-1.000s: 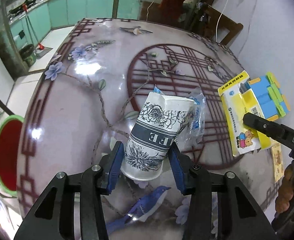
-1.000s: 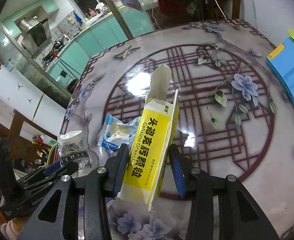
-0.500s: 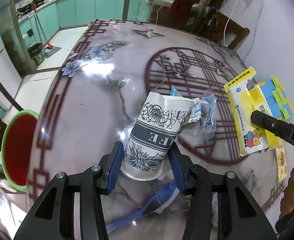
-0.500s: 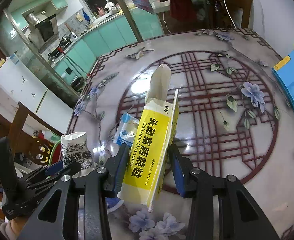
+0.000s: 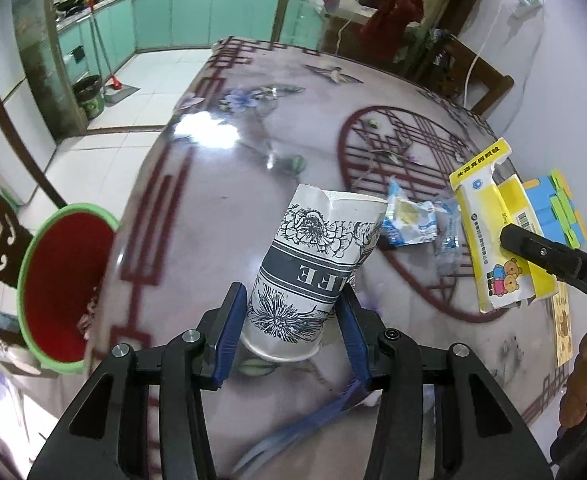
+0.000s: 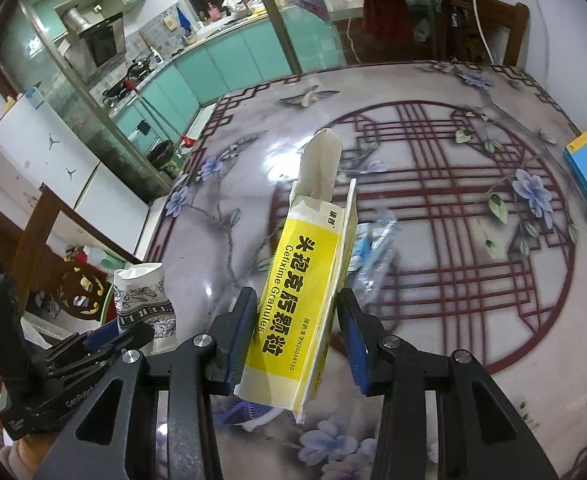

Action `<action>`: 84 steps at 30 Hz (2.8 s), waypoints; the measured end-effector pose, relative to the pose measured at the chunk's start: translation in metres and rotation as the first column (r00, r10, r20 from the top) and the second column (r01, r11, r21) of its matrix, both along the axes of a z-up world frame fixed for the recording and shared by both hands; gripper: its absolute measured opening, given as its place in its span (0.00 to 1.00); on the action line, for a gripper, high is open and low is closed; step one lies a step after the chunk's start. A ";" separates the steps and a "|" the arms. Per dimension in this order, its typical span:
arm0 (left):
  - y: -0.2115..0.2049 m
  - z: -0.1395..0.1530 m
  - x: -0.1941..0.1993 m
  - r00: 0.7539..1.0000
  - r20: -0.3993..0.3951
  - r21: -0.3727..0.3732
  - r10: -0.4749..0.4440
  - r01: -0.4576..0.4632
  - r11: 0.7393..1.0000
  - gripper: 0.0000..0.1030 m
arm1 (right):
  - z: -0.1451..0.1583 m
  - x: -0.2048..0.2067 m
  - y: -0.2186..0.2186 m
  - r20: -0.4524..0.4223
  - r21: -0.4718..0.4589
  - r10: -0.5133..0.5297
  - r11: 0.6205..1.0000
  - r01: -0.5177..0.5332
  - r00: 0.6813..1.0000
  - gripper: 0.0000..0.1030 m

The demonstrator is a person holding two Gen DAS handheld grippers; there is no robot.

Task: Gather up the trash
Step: 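Carry paper cup and yellow box over the red bucket, then open both grippers to drop cup and box into the bucket, then grasp clear plastic wrapper with right gripper while left gripper grasps blue-white snack wrapper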

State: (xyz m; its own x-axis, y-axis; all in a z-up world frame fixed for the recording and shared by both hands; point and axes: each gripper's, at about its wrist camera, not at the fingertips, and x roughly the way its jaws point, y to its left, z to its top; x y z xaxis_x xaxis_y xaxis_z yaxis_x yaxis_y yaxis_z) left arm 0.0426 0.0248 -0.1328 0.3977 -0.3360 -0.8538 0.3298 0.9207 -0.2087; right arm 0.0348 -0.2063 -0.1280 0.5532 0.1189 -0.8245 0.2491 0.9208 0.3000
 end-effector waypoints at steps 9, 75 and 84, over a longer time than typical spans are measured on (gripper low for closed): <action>0.045 0.000 0.010 0.999 -0.001 -0.008 0.033 -0.033 0.999 0.43 | 0.006 0.015 0.048 0.004 -0.014 0.037 0.999 -0.037 0.999 0.38; 0.185 -0.023 0.048 0.987 -0.032 0.037 0.155 -0.153 0.987 0.80 | -0.025 0.057 0.103 -0.060 -0.198 -0.145 0.971 0.131 0.988 0.58; 0.067 -0.014 0.011 0.999 -0.032 0.046 0.006 -0.005 0.999 0.80 | -0.090 0.062 -0.051 -0.222 -0.146 -0.290 0.954 0.263 0.931 0.21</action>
